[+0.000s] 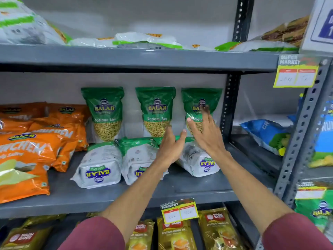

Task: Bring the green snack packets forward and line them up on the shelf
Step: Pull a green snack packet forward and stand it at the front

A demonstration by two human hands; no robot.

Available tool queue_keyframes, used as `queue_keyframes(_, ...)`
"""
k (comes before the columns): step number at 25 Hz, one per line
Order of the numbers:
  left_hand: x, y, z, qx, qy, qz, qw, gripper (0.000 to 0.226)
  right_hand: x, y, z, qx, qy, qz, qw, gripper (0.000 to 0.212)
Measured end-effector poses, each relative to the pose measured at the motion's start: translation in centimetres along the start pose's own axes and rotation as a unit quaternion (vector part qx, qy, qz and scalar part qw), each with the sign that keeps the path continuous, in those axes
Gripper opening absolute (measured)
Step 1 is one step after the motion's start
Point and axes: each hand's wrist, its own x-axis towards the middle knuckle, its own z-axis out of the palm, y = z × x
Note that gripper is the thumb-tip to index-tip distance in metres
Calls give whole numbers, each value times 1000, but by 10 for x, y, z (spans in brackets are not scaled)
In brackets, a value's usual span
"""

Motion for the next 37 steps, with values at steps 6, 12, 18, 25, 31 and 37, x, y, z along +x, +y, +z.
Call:
queue_keyframes(6,12,-9,66,-163,-12,-242,956,69,8,80,6,119,-210,270,932,76)
queue_keyframes(12,7,-17,82,-211,41,-226,950,50,2,105,24,275,-256,344,861,36)
queue_keyframes(18,-1,-23,81,-178,81,-114,974,43,-15,115,20,374,-196,280,862,27)
queue_keyframes(25,-2,-32,83,-156,104,-2,982,102,-22,115,21,407,-92,188,889,68)
queue_keyframes(31,19,-35,93,-102,111,41,988,118,-24,119,26,297,-26,149,943,75)
queue_keyframes(37,35,-40,106,-44,81,61,994,104,-28,132,26,209,-32,146,966,79)
